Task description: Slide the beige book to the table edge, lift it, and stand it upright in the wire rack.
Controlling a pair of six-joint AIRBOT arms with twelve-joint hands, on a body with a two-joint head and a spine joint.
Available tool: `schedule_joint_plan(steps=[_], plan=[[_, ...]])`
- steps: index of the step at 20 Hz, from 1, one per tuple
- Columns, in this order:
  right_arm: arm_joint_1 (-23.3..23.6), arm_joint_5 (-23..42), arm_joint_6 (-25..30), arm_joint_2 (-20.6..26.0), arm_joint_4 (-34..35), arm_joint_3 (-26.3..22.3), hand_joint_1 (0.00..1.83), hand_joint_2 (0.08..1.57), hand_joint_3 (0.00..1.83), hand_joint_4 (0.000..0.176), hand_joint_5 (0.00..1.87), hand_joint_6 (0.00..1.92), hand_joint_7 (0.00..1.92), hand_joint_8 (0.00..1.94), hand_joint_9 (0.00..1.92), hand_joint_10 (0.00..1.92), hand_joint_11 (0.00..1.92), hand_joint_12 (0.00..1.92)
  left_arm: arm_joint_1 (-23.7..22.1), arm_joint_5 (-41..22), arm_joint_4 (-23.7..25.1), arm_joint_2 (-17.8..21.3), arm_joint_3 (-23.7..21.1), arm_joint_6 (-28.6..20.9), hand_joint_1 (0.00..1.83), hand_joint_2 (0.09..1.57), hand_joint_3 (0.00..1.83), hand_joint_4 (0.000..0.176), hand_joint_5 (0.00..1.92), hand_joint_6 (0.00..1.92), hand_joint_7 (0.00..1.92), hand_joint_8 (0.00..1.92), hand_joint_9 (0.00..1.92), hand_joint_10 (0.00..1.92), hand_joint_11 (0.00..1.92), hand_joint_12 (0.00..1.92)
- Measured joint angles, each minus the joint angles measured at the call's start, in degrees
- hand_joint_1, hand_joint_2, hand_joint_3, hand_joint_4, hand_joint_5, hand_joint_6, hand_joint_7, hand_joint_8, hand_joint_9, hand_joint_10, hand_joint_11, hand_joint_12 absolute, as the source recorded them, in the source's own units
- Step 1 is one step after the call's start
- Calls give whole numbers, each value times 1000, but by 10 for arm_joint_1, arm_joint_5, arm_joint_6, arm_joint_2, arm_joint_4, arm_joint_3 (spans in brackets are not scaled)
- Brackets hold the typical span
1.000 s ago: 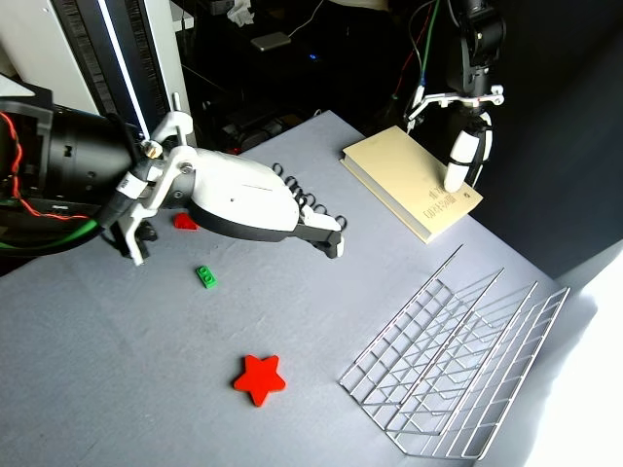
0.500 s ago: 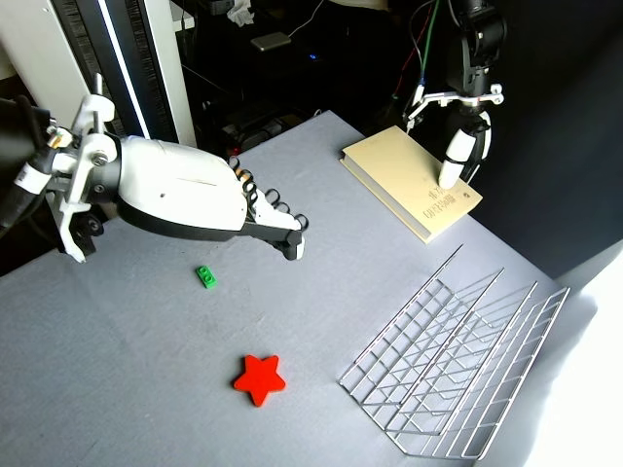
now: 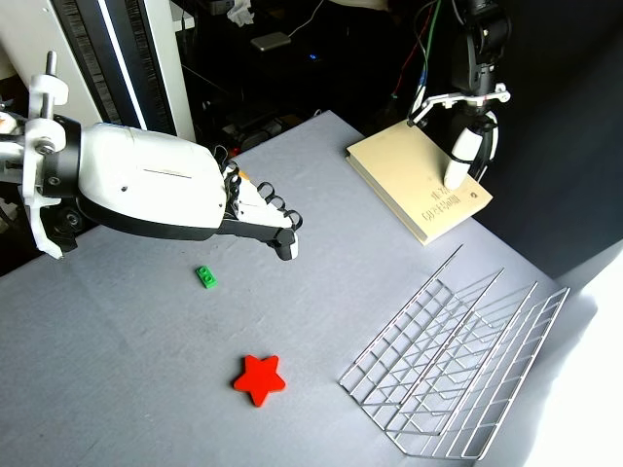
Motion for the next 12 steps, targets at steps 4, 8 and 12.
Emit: schedule_joint_plan(steps=[4,8,12], plan=[[-2,0,-5,3,0,0,242,1187,2,0,330,0,323,3,333,4,0,835,-18,2,10,17,-5,11,1352,1188,3,0,883,1021,767,1354,753,1488,709,1557],[-2,-1,-19,12,0,0,231,1184,0,0,358,4,365,7,372,7,0,873,-25,-48,20,35,-20,16,1349,1177,1,0,908,979,815,1304,760,1494,671,1592],[-2,6,-19,15,-1,4,239,1180,0,0,356,0,365,0,371,0,0,933,-31,-135,23,50,-28,4,1340,1189,1,0,861,1080,804,1301,754,1487,644,1581]])
